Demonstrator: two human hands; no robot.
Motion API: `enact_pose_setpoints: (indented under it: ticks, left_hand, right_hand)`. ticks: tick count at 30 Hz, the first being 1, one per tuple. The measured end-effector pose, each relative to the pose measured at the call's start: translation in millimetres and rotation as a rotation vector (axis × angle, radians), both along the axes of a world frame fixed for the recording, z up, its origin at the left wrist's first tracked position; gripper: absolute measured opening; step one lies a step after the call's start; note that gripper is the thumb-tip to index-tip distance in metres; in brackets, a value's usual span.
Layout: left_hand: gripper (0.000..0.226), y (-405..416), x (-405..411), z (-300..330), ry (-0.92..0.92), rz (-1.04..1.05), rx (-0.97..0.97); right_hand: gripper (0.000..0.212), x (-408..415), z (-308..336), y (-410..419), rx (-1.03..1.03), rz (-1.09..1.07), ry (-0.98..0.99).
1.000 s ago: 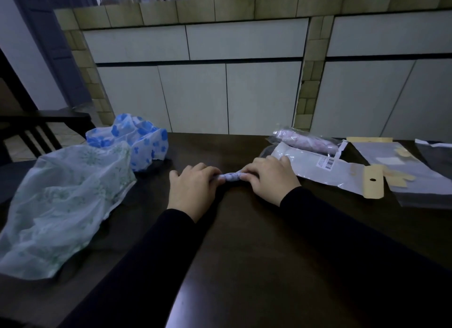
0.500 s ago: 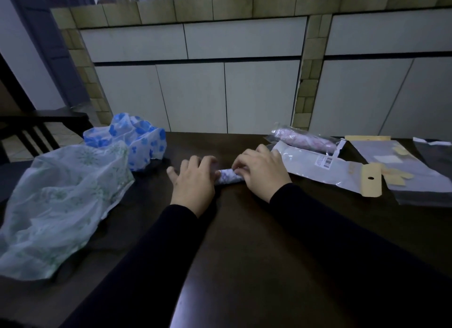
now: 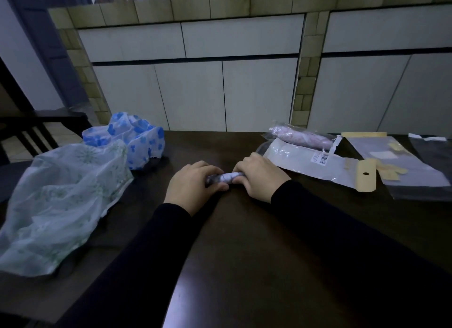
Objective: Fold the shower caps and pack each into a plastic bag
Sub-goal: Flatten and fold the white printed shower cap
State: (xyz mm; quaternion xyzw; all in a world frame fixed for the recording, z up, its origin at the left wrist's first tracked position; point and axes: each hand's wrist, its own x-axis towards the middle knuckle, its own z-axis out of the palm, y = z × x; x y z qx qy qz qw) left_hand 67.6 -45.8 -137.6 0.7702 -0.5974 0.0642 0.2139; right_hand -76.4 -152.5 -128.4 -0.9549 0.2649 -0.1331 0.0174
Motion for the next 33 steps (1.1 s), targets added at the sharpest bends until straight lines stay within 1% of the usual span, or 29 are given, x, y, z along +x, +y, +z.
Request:
enact_pose_setpoints:
  ticks: [5,10,12,14,16,18,20,22,24,26,29,31,33]
  left_hand:
    - [0.025,2,-2,-2,-0.045,-0.03,-0.064]
    - [0.022,3,-10,0,-0.134,-0.086,-0.123]
    - [0.02,2,-17,1,-0.186,-0.133,-0.161]
    - [0.018,-3,-26,0,-0.215,-0.167,-0.216]
    - [0.017,-9,-37,0,-0.22,-0.176,-0.272]
    - [0.017,-16,-53,1,-0.212,-0.201,-0.341]
    - [0.017,-25,-73,3,-0.198,-0.233,-0.392]
    - [0.016,-38,-97,4,-0.172,-0.254,-0.426]
    - [0.014,-50,-118,5,-0.147,-0.26,-0.446]
    - [0.014,-61,-136,5,-0.14,-0.274,-0.458]
    - [0.015,-70,-154,6,-0.13,-0.294,-0.473]
    - [0.016,-73,-157,5,-0.132,-0.298,-0.471]
    - [0.017,-74,-153,1,-0.13,-0.291,-0.463]
  right_hand:
    - [0.034,-11,2,-6,0.135,0.051,0.003]
    - [0.029,-19,-2,3,0.033,0.034,-0.046]
    - [0.032,-31,-1,7,0.012,0.007,-0.069]
    - [0.041,-54,2,7,0.005,-0.032,-0.139]
    - [0.045,-82,8,1,0.006,-0.133,-0.292]
    - [0.035,-113,13,-9,-0.025,-0.298,-0.447]
    - [0.025,-142,16,-20,-0.06,-0.487,-0.496]
    - [0.025,-172,15,-29,-0.051,-0.664,-0.474]
    - [0.031,-194,10,-38,-0.009,-0.816,-0.417]
    - [0.035,-206,4,-46,0.051,-0.916,-0.347]
    - [0.036,-208,-5,-55,0.156,-0.944,-0.209]
    - [0.033,-207,-7,-57,0.154,-0.95,-0.133]
    - [0.03,-208,-8,-59,0.12,-0.968,-0.143]
